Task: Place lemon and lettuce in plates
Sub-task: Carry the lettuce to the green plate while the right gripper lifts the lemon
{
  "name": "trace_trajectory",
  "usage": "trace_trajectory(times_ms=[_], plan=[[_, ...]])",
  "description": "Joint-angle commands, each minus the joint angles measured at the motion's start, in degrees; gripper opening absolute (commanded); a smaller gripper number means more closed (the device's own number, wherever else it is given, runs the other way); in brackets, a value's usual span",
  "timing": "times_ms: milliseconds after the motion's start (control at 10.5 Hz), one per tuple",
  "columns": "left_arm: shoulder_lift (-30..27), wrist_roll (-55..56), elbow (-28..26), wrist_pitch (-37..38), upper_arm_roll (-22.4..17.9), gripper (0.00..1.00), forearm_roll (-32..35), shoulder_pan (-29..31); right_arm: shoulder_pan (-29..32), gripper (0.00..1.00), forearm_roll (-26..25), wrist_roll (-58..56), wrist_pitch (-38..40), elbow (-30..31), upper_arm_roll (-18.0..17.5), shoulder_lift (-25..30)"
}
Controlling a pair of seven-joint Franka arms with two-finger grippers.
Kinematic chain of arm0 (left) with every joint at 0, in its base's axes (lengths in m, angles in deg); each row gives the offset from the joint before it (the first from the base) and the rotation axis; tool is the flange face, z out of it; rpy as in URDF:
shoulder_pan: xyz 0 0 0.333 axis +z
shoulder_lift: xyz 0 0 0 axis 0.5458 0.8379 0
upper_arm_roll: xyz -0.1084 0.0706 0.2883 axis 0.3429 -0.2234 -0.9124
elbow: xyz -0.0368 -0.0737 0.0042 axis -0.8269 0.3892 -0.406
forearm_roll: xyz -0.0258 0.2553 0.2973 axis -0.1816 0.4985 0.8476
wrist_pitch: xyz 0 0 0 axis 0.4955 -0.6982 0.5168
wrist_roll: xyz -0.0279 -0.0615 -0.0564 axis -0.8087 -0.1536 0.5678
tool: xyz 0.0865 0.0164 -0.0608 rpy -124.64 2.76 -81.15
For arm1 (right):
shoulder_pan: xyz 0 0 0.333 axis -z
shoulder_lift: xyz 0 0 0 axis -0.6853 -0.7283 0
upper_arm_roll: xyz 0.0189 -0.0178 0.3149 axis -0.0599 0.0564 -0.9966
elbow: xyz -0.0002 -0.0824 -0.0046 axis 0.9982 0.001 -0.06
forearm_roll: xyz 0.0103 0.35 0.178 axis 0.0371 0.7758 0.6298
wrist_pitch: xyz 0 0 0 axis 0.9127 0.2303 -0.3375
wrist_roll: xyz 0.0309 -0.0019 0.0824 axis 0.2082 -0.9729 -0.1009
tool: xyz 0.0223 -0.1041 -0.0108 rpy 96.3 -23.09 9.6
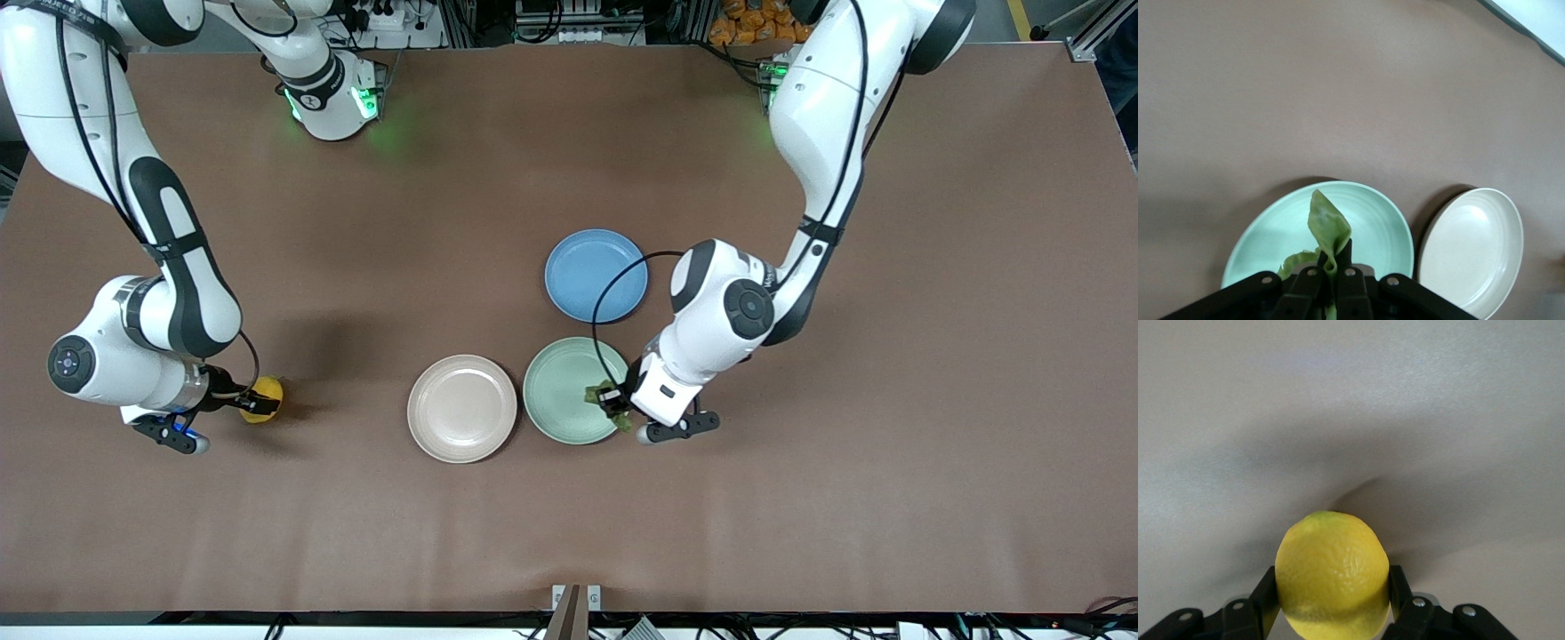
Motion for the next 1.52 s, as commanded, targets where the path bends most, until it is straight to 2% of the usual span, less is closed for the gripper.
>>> trace_trajectory(times_ms=[0, 286, 476, 762, 857, 952, 1143, 1333, 1429], plan=[[2.76, 3.01, 2.22, -4.27, 1.39, 0.00, -1.64, -1.40, -0.41, 0.18, 0.92, 1.00, 0.32, 0.11, -0.24, 0.94], [5.13, 3.19, 2.13, -5.50, 1.40, 0.00, -1.64, -2.98, -5.40, 0.18, 0.57, 16.08, 0.50, -2.00, -0.33, 1.29], [7.07, 3.27, 2.04, -6.73, 1.22, 0.00, -1.64, -4.30, -7.08, 0.18, 0.74, 20.32, 0.76, -3.05, -0.41, 1.38], [6.98, 2.84, 1.78, -6.74, 1.05, 0.00, -1.21, -4.30, -10.77, 0.18, 1.01, 29.54, 5.77, -8.05, -0.50, 0.95], [6.89, 2.66, 1.69, -6.74, 1.04, 0.17, -0.94, -4.13, -12.00, 0.18, 1.10, 32.27, 5.78, -8.50, -0.50, 0.77], [6.81, 2.57, 1.69, -6.65, 0.96, 0.49, -0.85, -4.13, -12.79, 0.18, 1.18, 34.12, 5.51, -8.59, -0.50, 0.77], [5.93, 2.84, 1.69, -6.22, 0.96, 0.62, -1.21, -3.34, -15.07, 0.16, 3.10, 38.25, 5.16, -9.20, -0.59, 0.24], [5.75, 2.66, 1.69, -4.12, 0.78, 0.63, -0.94, -3.16, -17.01, 0.16, 7.67, 40.64, 4.99, -11.13, -0.50, -0.72], [5.23, 2.57, 1.78, -1.93, 0.87, 0.63, -0.85, -1.86, -17.63, 0.16, 8.12, 41.69, 4.38, -11.84, -0.50, -1.08]])
